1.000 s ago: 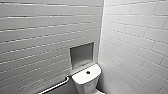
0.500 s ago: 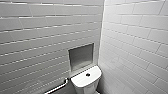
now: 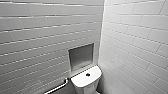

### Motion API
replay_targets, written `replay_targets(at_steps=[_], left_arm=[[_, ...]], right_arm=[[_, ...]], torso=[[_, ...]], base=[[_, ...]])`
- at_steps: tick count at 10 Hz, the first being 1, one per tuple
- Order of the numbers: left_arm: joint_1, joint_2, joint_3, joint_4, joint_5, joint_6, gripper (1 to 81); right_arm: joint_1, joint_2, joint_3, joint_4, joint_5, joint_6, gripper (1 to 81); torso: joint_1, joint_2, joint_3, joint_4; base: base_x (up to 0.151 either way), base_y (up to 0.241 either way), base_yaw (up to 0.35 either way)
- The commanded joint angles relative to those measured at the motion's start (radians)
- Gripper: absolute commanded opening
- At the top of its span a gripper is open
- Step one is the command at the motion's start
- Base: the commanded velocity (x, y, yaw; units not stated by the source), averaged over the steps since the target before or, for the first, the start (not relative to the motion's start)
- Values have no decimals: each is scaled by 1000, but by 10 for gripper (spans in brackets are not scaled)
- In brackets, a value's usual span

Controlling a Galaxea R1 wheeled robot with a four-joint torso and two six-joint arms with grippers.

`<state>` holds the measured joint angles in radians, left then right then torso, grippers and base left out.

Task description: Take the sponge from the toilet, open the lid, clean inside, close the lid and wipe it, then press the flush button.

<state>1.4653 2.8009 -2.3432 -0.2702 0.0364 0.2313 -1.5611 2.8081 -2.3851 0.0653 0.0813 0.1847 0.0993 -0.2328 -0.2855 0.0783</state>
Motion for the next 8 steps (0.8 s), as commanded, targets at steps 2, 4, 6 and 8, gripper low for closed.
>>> replay_targets(at_steps=[2,4,6,8], left_arm=[[-59,-128,180,-14,69,-1,811],[-105,-207,294,-27,82,-3,811],[-166,-307,433,-50,95,-3,811],[-252,-384,556,-53,169,-16,811]], right_arm=[[28,-149,196,-9,-61,2,10],[60,-227,314,-7,-66,12,10],[74,-282,389,-7,-64,15,10],[83,-313,443,-7,-61,15,10]], torso=[[0,0,0,0],[0,0,0,0],[0,0,0,0],[0,0,0,0]], base=[[0,0,0],[0,0,0],[0,0,0],[0,0,0]])
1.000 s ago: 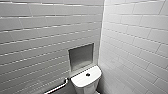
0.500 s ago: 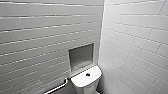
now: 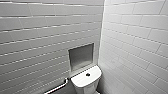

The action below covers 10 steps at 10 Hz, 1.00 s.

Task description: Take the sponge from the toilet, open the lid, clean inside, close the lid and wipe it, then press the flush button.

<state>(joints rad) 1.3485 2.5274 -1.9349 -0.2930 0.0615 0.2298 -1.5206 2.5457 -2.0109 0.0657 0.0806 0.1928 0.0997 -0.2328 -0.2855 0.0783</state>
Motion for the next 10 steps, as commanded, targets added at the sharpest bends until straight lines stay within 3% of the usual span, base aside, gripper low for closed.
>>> replay_targets(at_steps=[1,2,3,5,6,9,10], left_arm=[[-183,-143,204,-31,187,-29,811],[-229,-180,269,-31,201,-46,811],[-280,-216,338,-31,210,-60,811],[-390,-257,427,-31,253,-95,811],[-452,-272,471,-31,299,-133,811],[-640,-289,565,-31,342,-210,811],[-705,-282,582,-31,385,-251,811]], right_arm=[[50,-62,89,-7,-61,7,10],[55,-69,109,-9,-59,7,10],[56,-77,126,-9,-39,7,10],[56,-85,143,-9,-4,5,10],[59,-89,147,-9,-2,5,10],[65,-88,144,-7,-1,7,10],[65,-85,144,-6,1,7,10]], torso=[[0,0,0,0],[0,0,0,0],[0,0,-48,0],[0,0,-75,0],[0,0,-44,0],[1,1,-66,0],[1,1,-66,0]], base=[[0,0,0],[0,0,0],[0,0,0],[0,0,0],[0,0,0],[0,0,0],[0,0,0]])
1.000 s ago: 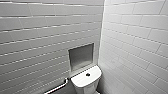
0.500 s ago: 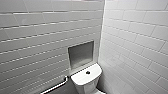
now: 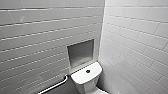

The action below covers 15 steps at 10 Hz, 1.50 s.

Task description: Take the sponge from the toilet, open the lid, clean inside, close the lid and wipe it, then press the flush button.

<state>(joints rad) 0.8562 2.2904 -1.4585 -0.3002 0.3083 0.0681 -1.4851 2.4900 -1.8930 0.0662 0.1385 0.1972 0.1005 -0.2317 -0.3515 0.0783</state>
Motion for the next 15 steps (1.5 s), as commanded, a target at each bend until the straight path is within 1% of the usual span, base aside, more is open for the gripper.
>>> replay_targets(at_steps=[1,4,5,6,7,9,12,13,15], left_arm=[[-266,-34,112,-22,166,-119,811],[-406,0,116,-22,169,-188,811],[-458,18,112,-20,197,-206,811],[-505,43,90,-14,233,-246,811],[-547,69,61,-7,236,-277,811],[-633,127,-20,-7,282,-317,811],[-697,204,-130,-5,287,-335,811],[-708,233,-176,-7,301,-338,10],[-726,285,-261,-7,305,-338,10]], right_arm=[[30,-27,29,-6,-57,2,10],[25,-24,31,-6,-57,4,10],[27,-21,29,-6,-57,4,10],[30,-17,26,-6,-57,4,10],[30,-14,26,-6,-57,4,10],[31,-9,25,-6,-57,4,10],[33,-8,25,-5,-56,5,10],[33,-6,26,-5,-56,5,10],[33,-6,28,-5,-56,5,10]], torso=[[0,0,0,0],[0,0,0,0],[0,0,0,0],[0,0,0,0],[0,1,0,0],[0,1,-1,0],[1,2,-1,0],[1,2,-1,0],[1,2,-2,0]], base=[[0,0,0],[0,0,0],[0,0,0],[0,0,0],[0,0,0],[0,0,0],[0,0,0],[0,0,0],[0,0,0]])
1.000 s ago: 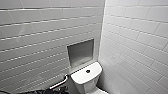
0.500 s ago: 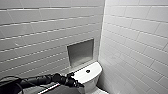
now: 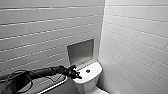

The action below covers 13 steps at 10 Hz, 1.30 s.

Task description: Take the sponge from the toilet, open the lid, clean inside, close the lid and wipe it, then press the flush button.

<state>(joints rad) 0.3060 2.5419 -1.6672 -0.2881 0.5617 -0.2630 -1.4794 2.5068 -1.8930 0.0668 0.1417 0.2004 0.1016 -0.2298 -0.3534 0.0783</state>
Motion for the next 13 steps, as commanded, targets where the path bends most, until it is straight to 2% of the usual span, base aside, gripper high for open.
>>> replay_targets(at_steps=[1,3,4,8,9,13], left_arm=[[-187,69,-106,-22,52,-7,10],[-205,126,-195,-22,50,-7,10],[-221,162,-256,-20,50,-7,10],[-301,232,-368,-34,50,-7,10],[-311,247,-387,-33,50,-7,10],[-319,336,-525,-29,26,-7,10]], right_arm=[[26,-23,28,-5,-59,2,10],[23,-23,29,-5,-59,2,10],[24,-18,26,-5,-59,2,10],[32,3,16,-7,-60,2,10],[32,5,13,-7,-60,1,10],[29,17,-6,-5,-60,2,10]], torso=[[0,0,0,0],[0,0,0,0],[0,0,-41,0],[1,1,-109,0],[1,1,-89,0],[2,2,-101,0]], base=[[0,0,0],[0,0,0],[0,0,0],[0,0,0],[0,0,0],[0,0,0]])
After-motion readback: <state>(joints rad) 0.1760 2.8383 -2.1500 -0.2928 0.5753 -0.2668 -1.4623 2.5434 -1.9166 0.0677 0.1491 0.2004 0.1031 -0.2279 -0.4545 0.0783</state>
